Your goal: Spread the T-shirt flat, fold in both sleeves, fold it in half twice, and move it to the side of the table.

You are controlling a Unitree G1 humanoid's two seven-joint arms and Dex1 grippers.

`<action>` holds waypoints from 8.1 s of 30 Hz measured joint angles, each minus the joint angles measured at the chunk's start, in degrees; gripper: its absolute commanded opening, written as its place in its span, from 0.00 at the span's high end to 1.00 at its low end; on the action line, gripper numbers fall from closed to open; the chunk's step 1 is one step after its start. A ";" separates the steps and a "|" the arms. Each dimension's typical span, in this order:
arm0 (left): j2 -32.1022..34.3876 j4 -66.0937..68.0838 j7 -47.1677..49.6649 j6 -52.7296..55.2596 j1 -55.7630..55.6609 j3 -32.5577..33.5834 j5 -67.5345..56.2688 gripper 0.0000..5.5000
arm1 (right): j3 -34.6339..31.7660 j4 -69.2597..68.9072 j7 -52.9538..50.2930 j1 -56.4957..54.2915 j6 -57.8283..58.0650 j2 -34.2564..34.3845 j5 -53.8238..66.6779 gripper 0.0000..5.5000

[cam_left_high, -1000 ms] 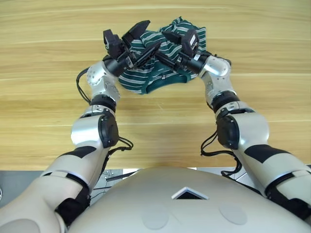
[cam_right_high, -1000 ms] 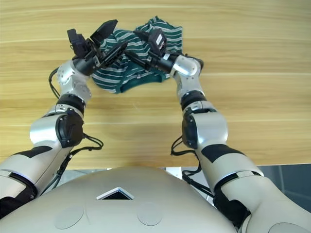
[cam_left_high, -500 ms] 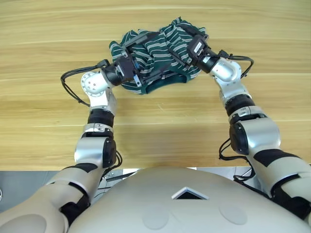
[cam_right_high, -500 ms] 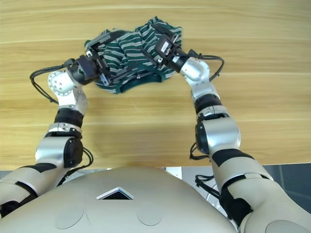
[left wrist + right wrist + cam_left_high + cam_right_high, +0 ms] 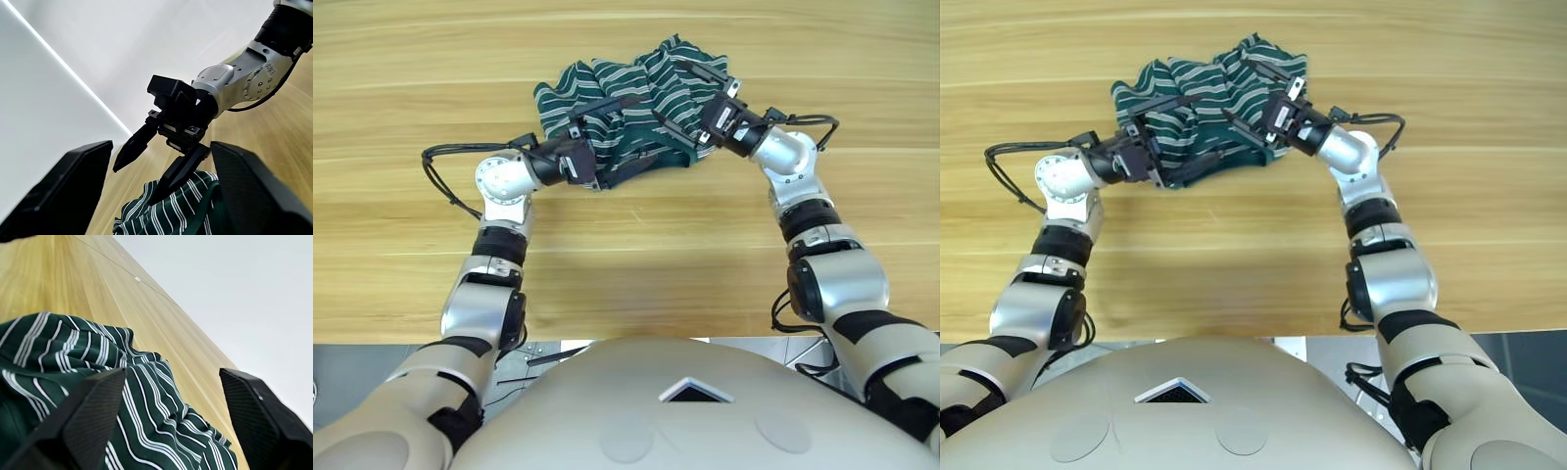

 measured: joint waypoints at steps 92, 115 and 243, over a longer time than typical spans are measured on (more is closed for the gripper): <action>26.50 -0.28 36.60 9.04 -0.67 -18.48 39.00 1.00 | 15.87 7.67 -20.50 -1.73 5.40 -16.02 -21.77 0.68; 25.97 6.04 39.79 6.02 -4.17 -17.73 36.29 1.00 | 13.01 7.92 -16.37 -1.57 1.43 -16.28 -15.20 0.99; 31.57 -6.77 5.47 5.34 8.67 -5.63 11.22 1.00 | -0.40 -46.20 19.74 34.83 16.80 -38.69 7.00 0.98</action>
